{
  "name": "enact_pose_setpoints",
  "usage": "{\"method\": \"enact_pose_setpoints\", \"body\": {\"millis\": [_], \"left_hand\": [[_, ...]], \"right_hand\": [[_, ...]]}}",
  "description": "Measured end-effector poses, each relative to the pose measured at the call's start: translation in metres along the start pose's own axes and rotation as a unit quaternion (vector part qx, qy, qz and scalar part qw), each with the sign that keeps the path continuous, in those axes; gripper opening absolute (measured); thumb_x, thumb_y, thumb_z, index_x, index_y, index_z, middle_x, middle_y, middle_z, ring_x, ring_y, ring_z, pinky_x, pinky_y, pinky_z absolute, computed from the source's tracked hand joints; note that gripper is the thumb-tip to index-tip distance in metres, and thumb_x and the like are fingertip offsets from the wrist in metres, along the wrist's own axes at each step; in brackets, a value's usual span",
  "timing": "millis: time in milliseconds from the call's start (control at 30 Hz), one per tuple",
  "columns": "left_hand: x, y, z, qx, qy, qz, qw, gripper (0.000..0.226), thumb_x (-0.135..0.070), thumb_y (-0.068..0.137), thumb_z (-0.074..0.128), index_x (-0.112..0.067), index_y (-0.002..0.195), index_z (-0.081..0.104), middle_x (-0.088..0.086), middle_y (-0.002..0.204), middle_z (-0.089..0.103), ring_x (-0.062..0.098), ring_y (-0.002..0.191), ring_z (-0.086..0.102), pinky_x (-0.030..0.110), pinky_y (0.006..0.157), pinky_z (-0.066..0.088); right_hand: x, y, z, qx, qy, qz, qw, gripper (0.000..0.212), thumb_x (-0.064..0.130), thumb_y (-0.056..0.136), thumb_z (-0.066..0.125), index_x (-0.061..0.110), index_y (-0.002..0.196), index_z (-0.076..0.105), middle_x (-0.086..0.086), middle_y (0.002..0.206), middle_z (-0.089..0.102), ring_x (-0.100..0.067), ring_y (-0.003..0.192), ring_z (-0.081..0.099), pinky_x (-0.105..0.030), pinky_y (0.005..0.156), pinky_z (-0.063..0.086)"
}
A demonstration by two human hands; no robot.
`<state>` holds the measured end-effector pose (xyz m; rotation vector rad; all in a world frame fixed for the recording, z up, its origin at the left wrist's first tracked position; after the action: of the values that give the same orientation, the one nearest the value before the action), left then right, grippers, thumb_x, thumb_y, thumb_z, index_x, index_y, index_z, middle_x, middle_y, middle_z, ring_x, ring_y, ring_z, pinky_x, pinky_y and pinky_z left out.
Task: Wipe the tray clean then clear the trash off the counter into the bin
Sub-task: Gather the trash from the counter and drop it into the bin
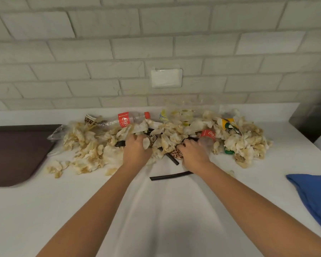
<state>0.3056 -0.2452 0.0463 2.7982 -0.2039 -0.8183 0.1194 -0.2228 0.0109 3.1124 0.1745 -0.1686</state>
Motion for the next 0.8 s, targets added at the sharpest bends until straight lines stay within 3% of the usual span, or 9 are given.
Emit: {"method": "enact_pose_setpoints", "body": {"millis": [133,267,400,500,600,700,800], "left_hand": [[-0.001,0.032,0.030,0.104,0.197,0.050,0.974,0.062,-0.025,0.081,0.064,-0.014,0.137,0.039,0.013,0.133,0.041,0.033,0.123,0.039,0.040,0.096,0.040],[0.009,0.047,0.048,0.160,0.246,0.058,0.954,0.065,-0.031,0.081,0.063,-0.018,0.139,0.036,0.011,0.132,0.044,0.031,0.120,0.044,0.040,0.095,0.044],[0.005,0.056,0.040,0.127,0.200,0.069,0.969,0.055,-0.025,0.084,0.059,-0.014,0.135,0.041,0.012,0.124,0.047,0.029,0.111,0.048,0.035,0.086,0.046],[-0.006,0.060,0.024,0.092,0.174,0.063,0.978,0.046,-0.026,0.088,0.056,-0.012,0.131,0.047,0.013,0.121,0.050,0.029,0.106,0.052,0.035,0.082,0.048],[-0.023,0.056,0.003,0.071,0.149,0.061,0.984,0.039,-0.027,0.089,0.055,-0.011,0.125,0.052,0.013,0.115,0.056,0.030,0.101,0.055,0.035,0.077,0.049],[-0.047,0.042,-0.019,0.043,0.097,0.064,0.992,0.037,-0.027,0.088,0.056,-0.010,0.121,0.055,0.014,0.107,0.060,0.031,0.091,0.059,0.034,0.068,0.049],[-0.082,0.010,-0.035,0.013,0.006,0.063,0.998,0.034,-0.030,0.091,0.055,-0.014,0.121,0.057,0.011,0.101,0.064,0.029,0.085,0.061,0.029,0.063,0.041]], "right_hand": [[0.000,0.019,0.010,0.049,-0.034,0.006,0.998,0.055,0.025,0.081,0.060,0.021,0.134,0.043,-0.009,0.131,0.046,-0.029,0.119,0.044,-0.044,0.101,0.032],[0.000,0.030,0.007,0.029,-0.033,-0.001,0.999,0.052,0.034,0.084,0.054,0.018,0.132,0.045,-0.012,0.128,0.048,-0.031,0.114,0.046,-0.040,0.093,0.034],[-0.004,0.032,-0.002,-0.022,-0.013,-0.019,0.999,0.041,0.031,0.089,0.043,0.019,0.126,0.053,-0.009,0.126,0.053,-0.029,0.113,0.048,-0.037,0.094,0.032],[-0.017,0.026,-0.016,-0.042,0.069,0.020,0.997,0.037,0.034,0.088,0.046,0.022,0.121,0.058,-0.003,0.119,0.059,-0.024,0.110,0.051,-0.035,0.091,0.033],[-0.030,0.010,-0.038,-0.076,0.160,0.066,0.982,0.029,0.036,0.083,0.052,0.020,0.105,0.063,0.001,0.102,0.063,-0.023,0.096,0.058,-0.034,0.081,0.038],[-0.047,-0.019,-0.058,-0.114,0.294,0.116,0.942,0.023,0.032,0.082,0.058,0.017,0.099,0.064,0.002,0.090,0.065,-0.022,0.083,0.061,-0.032,0.068,0.045],[-0.069,-0.057,-0.068,-0.143,0.424,0.173,0.878,0.024,0.028,0.083,0.060,0.017,0.104,0.064,0.003,0.086,0.064,-0.017,0.074,0.059,-0.033,0.064,0.048]]}}
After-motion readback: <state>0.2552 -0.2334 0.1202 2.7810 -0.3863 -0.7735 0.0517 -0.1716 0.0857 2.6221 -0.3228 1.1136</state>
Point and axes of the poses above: each hand's wrist, its own y-axis towards the middle knuckle, its own z-axis out of the palm, x = y × z, the point moved 7 cm from there along y, towards the middle knuckle
